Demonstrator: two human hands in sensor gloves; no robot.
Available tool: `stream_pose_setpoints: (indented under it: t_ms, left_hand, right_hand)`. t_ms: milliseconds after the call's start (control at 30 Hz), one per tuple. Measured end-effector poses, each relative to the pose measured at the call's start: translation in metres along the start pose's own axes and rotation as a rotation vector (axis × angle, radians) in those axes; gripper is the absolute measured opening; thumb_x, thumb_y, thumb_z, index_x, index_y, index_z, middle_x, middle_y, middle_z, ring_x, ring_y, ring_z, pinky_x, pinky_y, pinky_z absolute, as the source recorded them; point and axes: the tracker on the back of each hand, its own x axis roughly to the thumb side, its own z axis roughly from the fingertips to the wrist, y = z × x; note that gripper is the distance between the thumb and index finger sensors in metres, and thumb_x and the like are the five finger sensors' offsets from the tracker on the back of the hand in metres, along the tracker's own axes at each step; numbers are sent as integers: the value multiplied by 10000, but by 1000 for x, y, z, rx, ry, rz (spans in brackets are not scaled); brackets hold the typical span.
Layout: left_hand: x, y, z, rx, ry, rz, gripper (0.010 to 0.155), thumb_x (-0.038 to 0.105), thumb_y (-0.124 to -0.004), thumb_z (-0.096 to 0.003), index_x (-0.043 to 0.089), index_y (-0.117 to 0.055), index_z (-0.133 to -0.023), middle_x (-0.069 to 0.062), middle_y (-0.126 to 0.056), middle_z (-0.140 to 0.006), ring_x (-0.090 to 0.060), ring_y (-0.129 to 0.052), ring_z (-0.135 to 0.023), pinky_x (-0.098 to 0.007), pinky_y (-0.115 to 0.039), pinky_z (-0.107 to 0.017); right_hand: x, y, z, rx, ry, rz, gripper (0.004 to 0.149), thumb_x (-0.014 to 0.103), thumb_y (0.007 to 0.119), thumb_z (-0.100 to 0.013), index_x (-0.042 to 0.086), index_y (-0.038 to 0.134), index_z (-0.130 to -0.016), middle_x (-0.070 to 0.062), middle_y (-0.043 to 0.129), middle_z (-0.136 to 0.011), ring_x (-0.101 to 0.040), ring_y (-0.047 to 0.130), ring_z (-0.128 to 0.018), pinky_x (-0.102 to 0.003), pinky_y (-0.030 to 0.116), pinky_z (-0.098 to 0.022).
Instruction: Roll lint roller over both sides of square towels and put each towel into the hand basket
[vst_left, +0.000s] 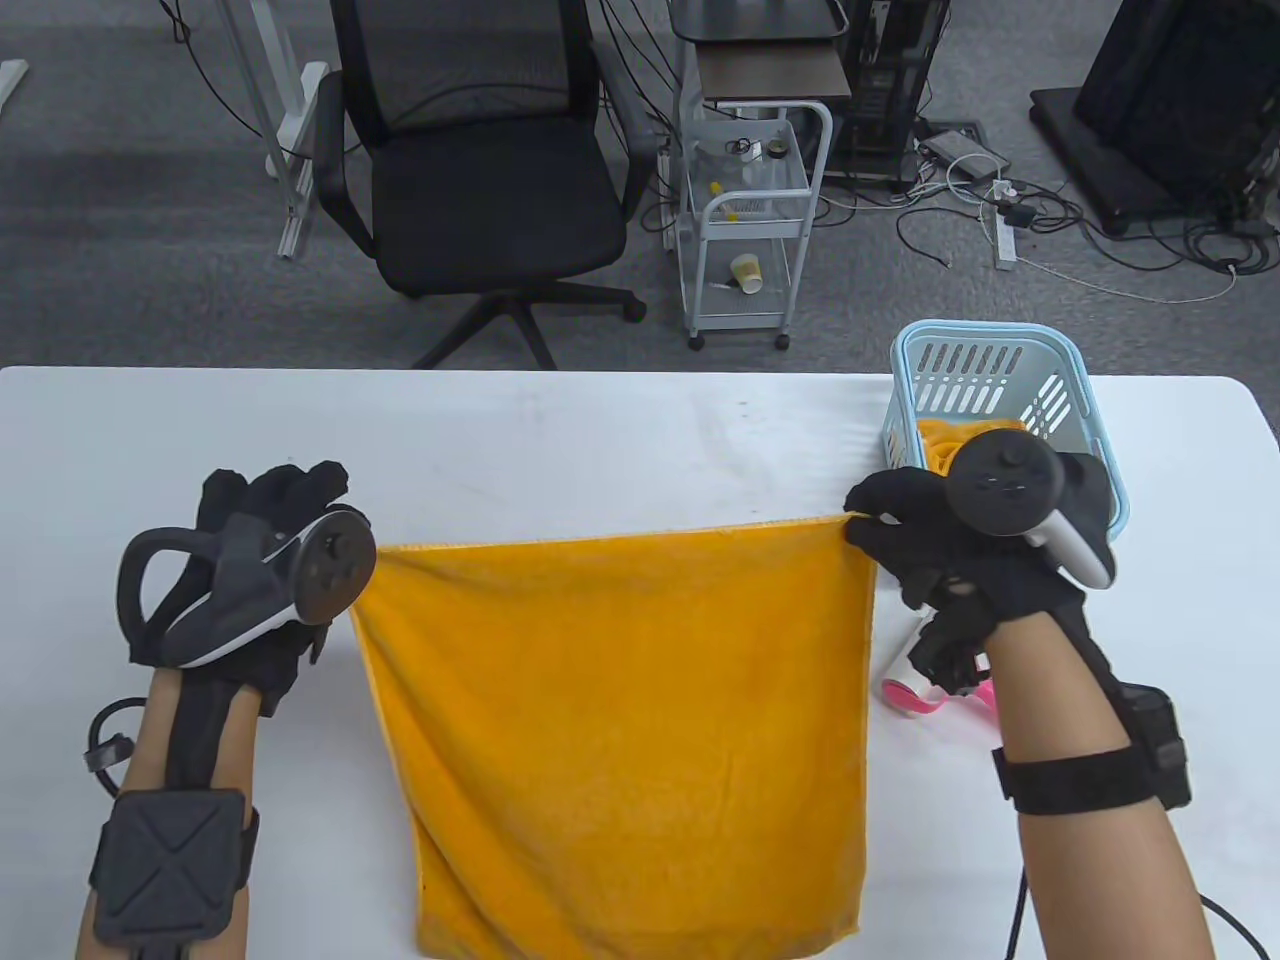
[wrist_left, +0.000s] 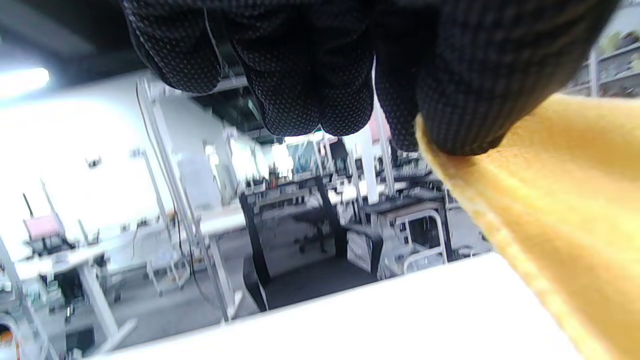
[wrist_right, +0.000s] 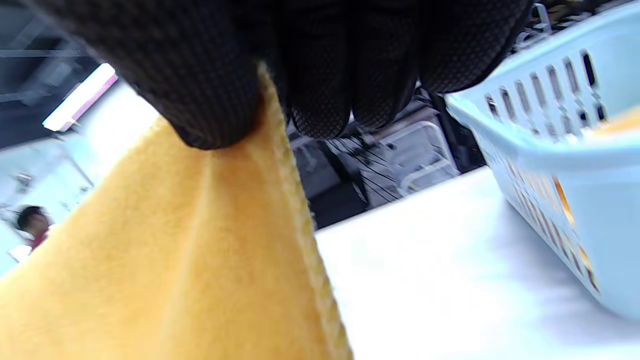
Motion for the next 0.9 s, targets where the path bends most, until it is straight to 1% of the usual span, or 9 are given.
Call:
stream_pose_setpoints:
  t_ms: [67,100,200,367,633,700,733,833,900]
  left_hand:
    - [-2,-33,-20,-70,17,75,374,507,-884,-449,399,-836,-805,54,-747,-1126,-306,-823,-1028,-677,-588,-759]
    - [-3,-54,-31,-109,38,130,376,504,-883,-451,394,-833,-807,46,-739,-1129,-311,-824,-1023,-678,-594,-755]
    - [-9,-98,-53,-192,105,293,375,496,-880,-455,389,-828,-810,29,-700,-1145,-322,-820,-1016,-673,-606,-748]
    - [-16,-143,-75,-215,247,445,375,485,-870,-467,380,-811,-823,6,-671,-1149,-327,-831,-989,-652,-622,-741]
    - [-4,-157,-106,-174,322,380,378,484,-855,-483,367,-793,-837,-8,-646,-1156,-328,-833,-980,-636,-631,-738]
    - [0,-158,-111,-152,372,362,466,476,-835,-498,335,-738,-932,-49,-545,-1192,-356,-799,-1006,-633,-642,-730]
    - [2,-160,-114,-155,393,351,457,433,-830,-513,316,-733,-944,-76,-545,-1188,-356,-833,-974,-609,-684,-710]
    - [6,-167,-115,-306,353,318,532,441,-818,-513,280,-668,-998,-117,-482,-1197,-394,-796,-985,-606,-684,-700]
    - [7,-170,-111,-328,301,269,531,472,-817,-500,297,-697,-987,-102,-531,-1189,-387,-814,-979,-594,-701,-692]
  right_hand:
    - [-3,24,-13,-14,57,62,394,350,908,-509,179,868,-861,-129,823,-966,-437,807,-893,-636,691,-621]
    - [-2,42,-23,-52,98,168,396,354,910,-503,182,872,-858,-123,828,-961,-429,819,-885,-632,699,-617]
    - [3,67,-39,-108,147,335,398,369,906,-497,197,873,-854,-106,837,-955,-414,838,-873,-614,715,-615]
    - [0,92,-65,-174,239,399,404,377,897,-498,196,866,-858,-107,833,-954,-409,839,-869,-607,719,-610]
    - [-1,113,-94,-256,300,439,450,399,877,-501,188,834,-896,-119,799,-978,-413,816,-887,-597,722,-613]
    - [-1,118,-100,-250,321,421,507,398,869,-504,171,779,-948,-140,740,-1016,-432,767,-917,-603,707,-620]
    - [-1,121,-102,-241,312,412,530,394,861,-509,173,747,-976,-143,709,-1035,-436,736,-940,-607,694,-630]
    - [2,123,-101,-242,281,430,536,383,858,-509,174,738,-988,-144,702,-1041,-435,728,-946,-609,692,-632]
    - [6,122,-95,-227,218,464,537,384,861,-506,182,739,-989,-140,703,-1042,-430,731,-948,-606,695,-633]
